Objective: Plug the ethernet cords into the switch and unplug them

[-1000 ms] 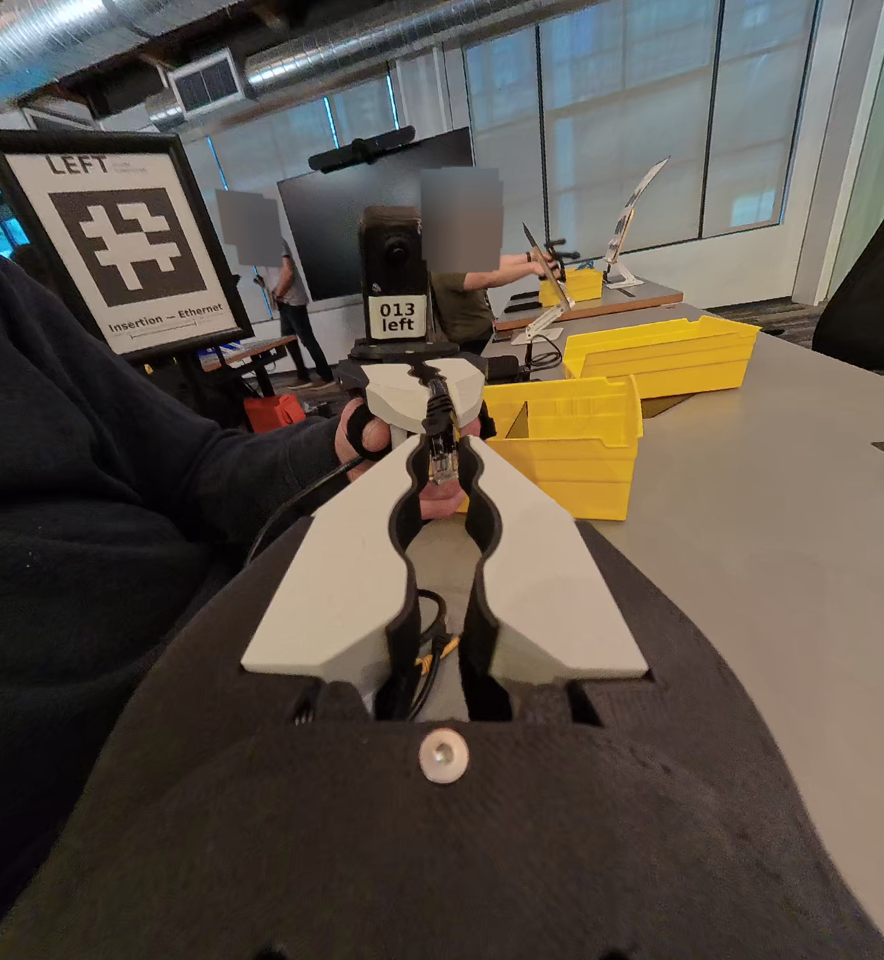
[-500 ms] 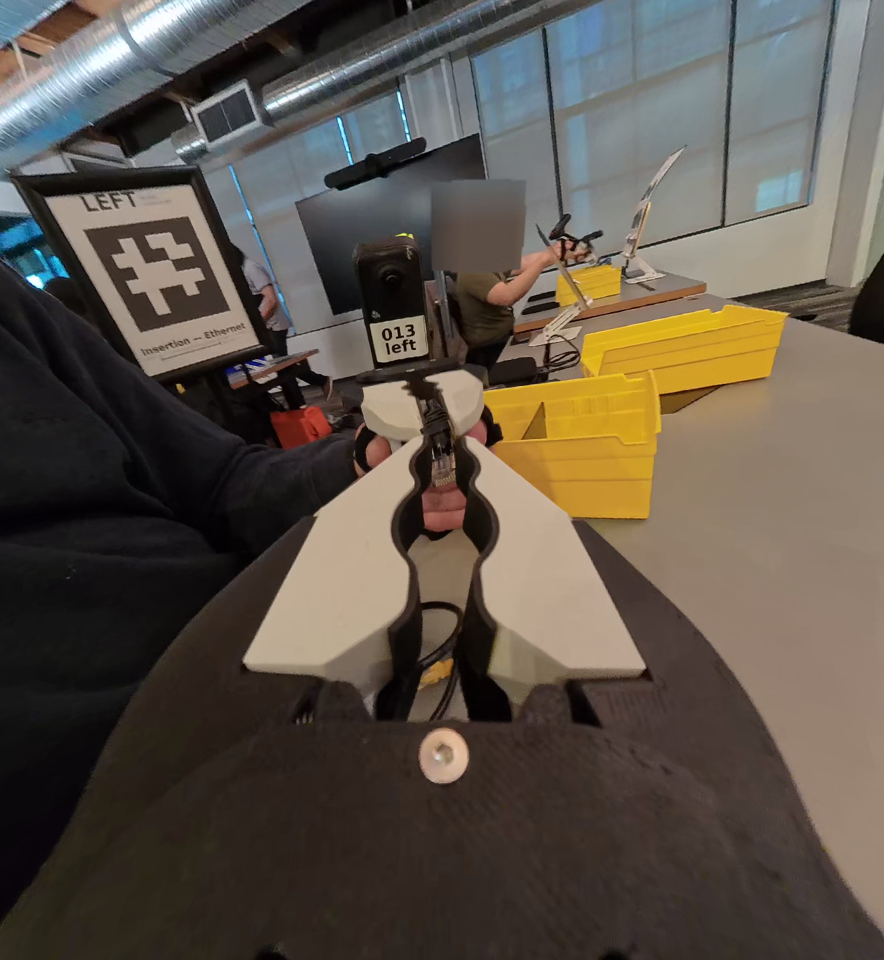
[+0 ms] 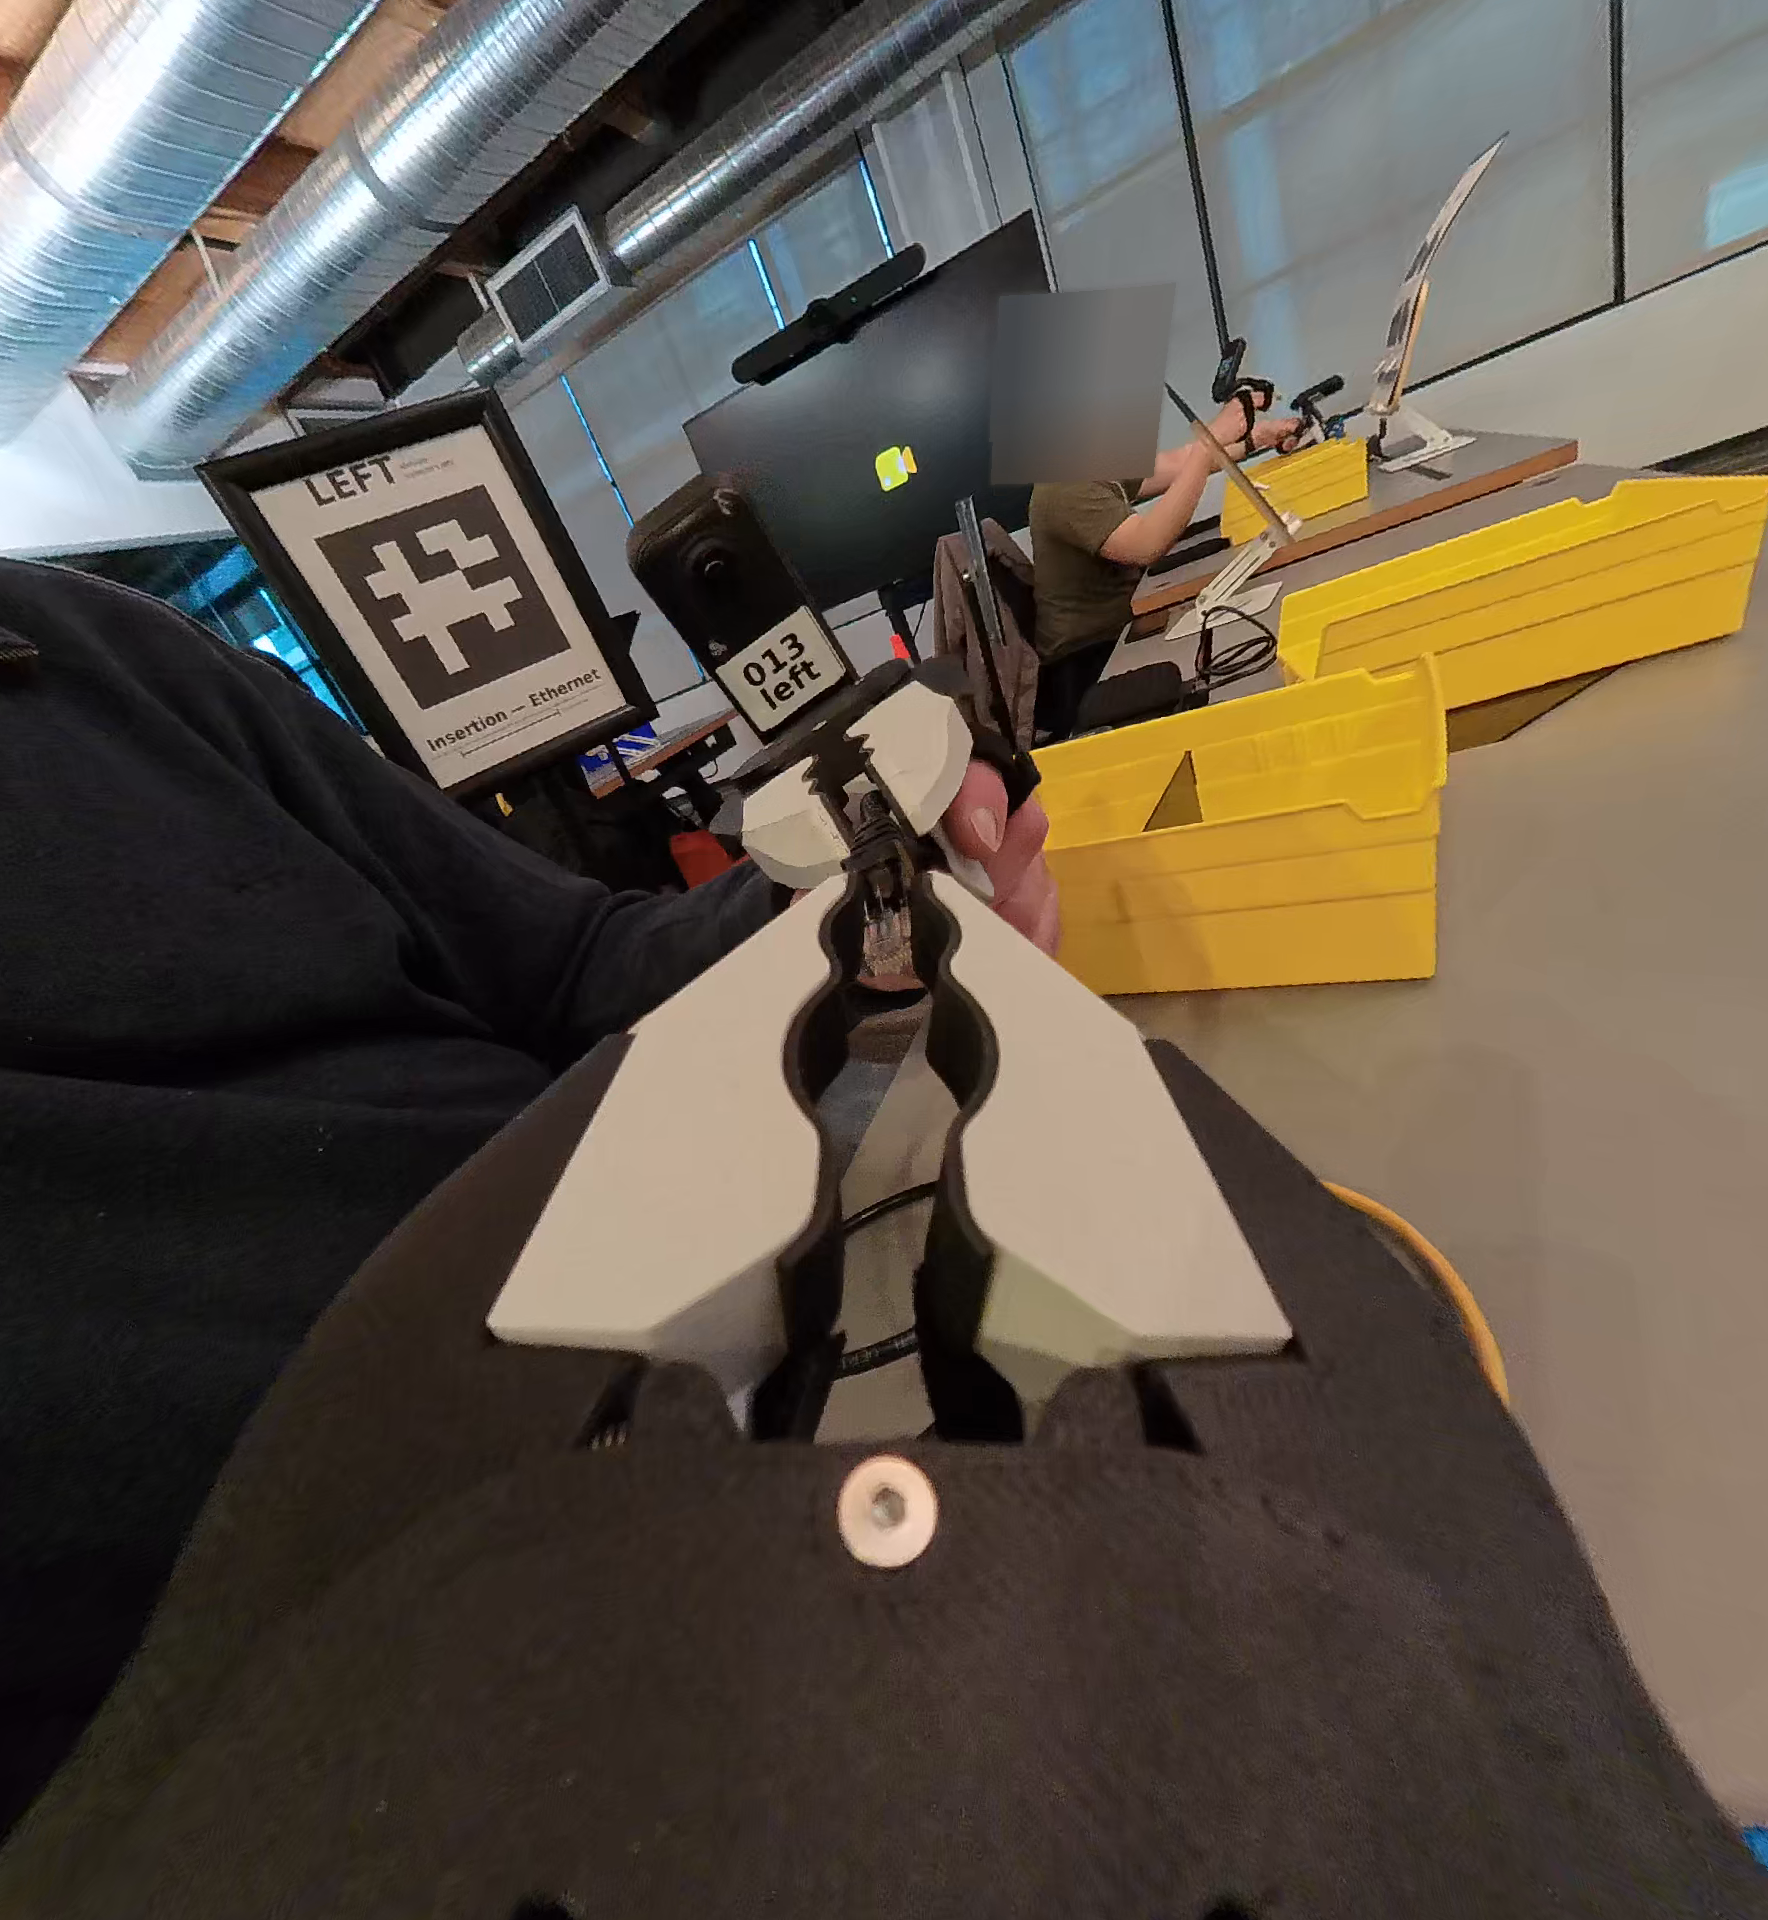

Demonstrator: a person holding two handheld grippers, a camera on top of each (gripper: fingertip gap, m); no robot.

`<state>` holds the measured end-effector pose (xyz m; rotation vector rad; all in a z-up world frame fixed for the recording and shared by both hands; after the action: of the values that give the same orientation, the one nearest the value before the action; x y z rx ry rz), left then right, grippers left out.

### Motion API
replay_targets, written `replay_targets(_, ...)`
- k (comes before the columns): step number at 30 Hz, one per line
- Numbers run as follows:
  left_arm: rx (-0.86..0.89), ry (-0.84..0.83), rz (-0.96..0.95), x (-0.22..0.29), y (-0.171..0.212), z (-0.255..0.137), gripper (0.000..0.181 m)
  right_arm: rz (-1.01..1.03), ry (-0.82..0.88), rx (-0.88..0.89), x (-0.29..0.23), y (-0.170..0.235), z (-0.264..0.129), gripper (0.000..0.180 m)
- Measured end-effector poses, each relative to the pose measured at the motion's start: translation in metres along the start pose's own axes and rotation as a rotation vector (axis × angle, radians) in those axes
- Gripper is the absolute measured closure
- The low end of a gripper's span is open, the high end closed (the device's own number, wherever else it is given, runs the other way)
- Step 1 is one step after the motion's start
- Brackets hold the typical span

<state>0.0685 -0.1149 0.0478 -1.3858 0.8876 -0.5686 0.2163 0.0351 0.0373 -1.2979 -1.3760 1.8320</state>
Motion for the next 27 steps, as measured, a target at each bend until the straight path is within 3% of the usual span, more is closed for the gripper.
replay_targets(8, -0.041, -0.016, 0.055, 0.004, 0.000, 0.002, 0.172, 0.036, -0.012, -0.023, 0.003, 0.002, -0.001, 0.172)
replay_targets(27, -0.017, 0.003, -0.124, -0.008, 0.008, -0.005, 0.175, -0.030, 0.118, -0.027, 0.008, 0.000, -0.009, 0.162)
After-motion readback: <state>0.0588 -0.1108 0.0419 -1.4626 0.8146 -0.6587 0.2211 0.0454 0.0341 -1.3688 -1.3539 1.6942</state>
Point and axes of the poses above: each gripper's, where its closed fingertips meet, z out along the fingers, y out of its underside, x = y × z across the jaws, the point moved 10 cm from there along -z, back along the fingers, and after that the axes turned 15 degrees about y, right-handed, at the moved point
